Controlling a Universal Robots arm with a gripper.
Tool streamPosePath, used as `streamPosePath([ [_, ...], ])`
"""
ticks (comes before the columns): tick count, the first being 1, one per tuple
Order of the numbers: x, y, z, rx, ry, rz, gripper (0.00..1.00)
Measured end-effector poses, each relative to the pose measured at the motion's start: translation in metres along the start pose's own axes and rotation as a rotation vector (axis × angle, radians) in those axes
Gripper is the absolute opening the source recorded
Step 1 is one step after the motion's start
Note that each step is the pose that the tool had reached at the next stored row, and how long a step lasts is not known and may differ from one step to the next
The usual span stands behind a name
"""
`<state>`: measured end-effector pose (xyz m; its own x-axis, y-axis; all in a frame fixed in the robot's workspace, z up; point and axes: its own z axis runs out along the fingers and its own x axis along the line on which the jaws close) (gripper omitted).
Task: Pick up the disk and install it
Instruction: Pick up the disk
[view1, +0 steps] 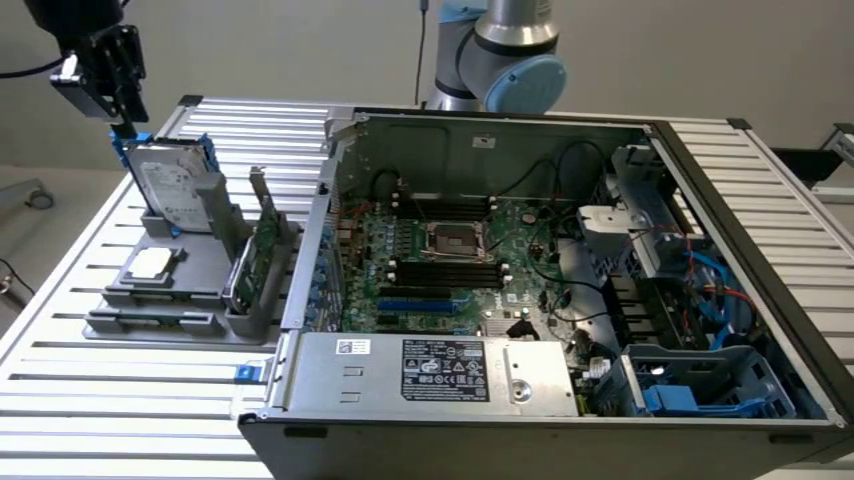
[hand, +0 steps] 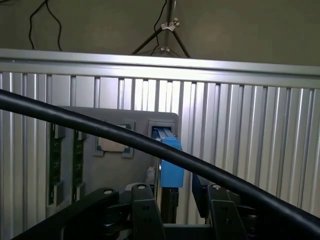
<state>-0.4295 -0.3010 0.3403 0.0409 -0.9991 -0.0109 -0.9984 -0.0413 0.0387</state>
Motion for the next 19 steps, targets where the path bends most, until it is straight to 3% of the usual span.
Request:
streamPosePath([
  [14, 0.001, -0.0006, 0.0152, -0.0008, 0.0175, 0.001, 0.42],
  [19, 0.001, -0.0008, 0.0218, -0.0010, 0.0208, 0.001, 0.42],
])
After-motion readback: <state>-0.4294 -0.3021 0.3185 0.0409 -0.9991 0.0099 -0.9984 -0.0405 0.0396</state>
